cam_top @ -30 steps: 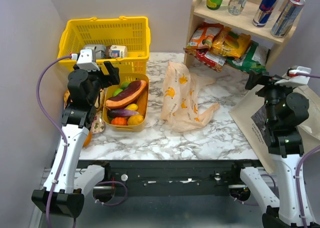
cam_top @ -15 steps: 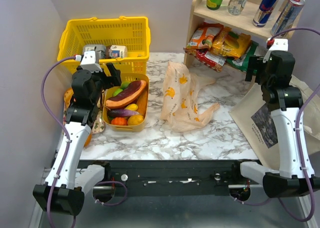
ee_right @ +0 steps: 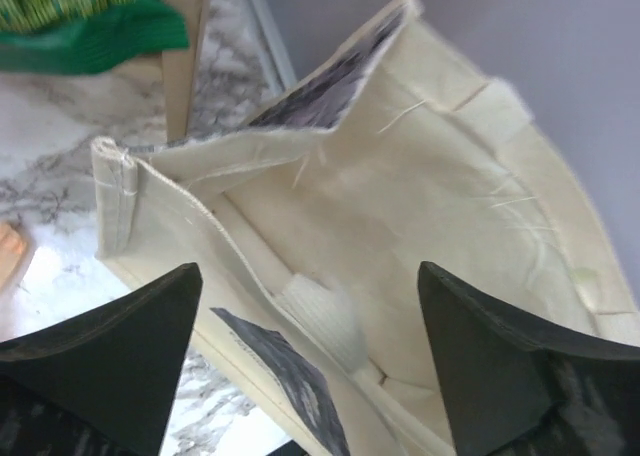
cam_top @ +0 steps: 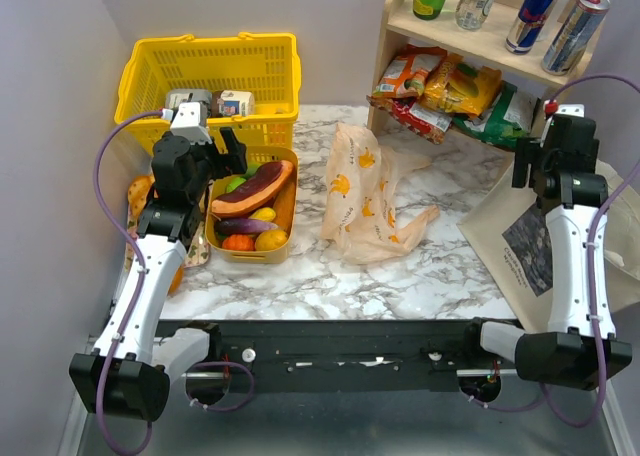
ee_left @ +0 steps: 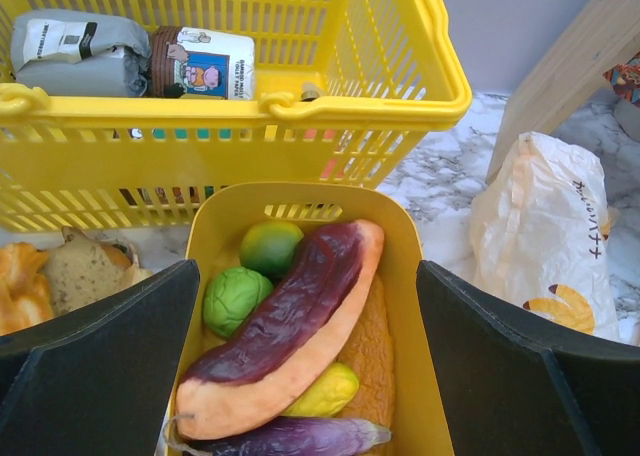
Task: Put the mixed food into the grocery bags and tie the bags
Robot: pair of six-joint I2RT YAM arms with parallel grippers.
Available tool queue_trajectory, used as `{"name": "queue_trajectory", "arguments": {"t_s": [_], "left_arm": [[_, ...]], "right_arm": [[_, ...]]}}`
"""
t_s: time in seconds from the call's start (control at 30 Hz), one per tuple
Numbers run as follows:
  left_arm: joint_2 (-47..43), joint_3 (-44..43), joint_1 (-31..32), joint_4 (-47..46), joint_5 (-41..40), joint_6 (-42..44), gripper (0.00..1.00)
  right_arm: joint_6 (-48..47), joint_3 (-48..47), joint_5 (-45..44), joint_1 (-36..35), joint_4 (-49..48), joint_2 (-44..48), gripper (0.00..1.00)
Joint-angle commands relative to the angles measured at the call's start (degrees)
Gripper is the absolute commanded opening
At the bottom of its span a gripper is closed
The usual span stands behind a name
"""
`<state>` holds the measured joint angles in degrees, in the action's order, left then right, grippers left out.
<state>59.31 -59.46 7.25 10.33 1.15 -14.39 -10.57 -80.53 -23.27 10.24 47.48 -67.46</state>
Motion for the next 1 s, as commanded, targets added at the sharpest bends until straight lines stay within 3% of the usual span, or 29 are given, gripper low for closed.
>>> {"name": "queue_trajectory", "arguments": {"t_s": [0.0,0.13,0.17,0.27,0.37,0.47,0.77,0.97], "left_arm": [[-0.25,0.66,-0.13,-1.62,2.19,0.42,0.99],[-0.42,0.75,-0.04,-1.71,2.19,0.07,0.99],[-0.42,0.75,-0.04,-1.71,2.19,0.07,0.99],[-0.25,0.84,0.14,-1.8,2.63,-0.28,0.99],[0.1,0.93,0.31,-1.98,3.16,-0.55,0.99],[0.46,1.01,0.58,-2.07,3.25,-0.72,0.99],[0.72,1.19,1.37,-2.5,4.21,-0.9,0.99],[1.33,1.45,1.45,-3.12,5.87,-1.34,0.99]], "right_arm": [[0.81,4.94,4.36,0.39,1.38,-1.71,0.91],[1.86,5.48,10.77,0.39,1.03,-0.83,0.69],[2.3,4.08,14.27,0.31,1.55,-0.48,0.5],[3.36,1.62,21.21,0.31,3.04,1.79,0.3],[3.97,-0.23,26.42,0.22,5.41,3.73,0.18],[4.41,-3.13,27.56,-0.22,8.4,4.79,0.14],[7.84,-3.76,33.98,-1.89,12.97,6.12,0.17],[9.25,-3.31,31.27,-10.15,16.49,2.17,0.18]]}}
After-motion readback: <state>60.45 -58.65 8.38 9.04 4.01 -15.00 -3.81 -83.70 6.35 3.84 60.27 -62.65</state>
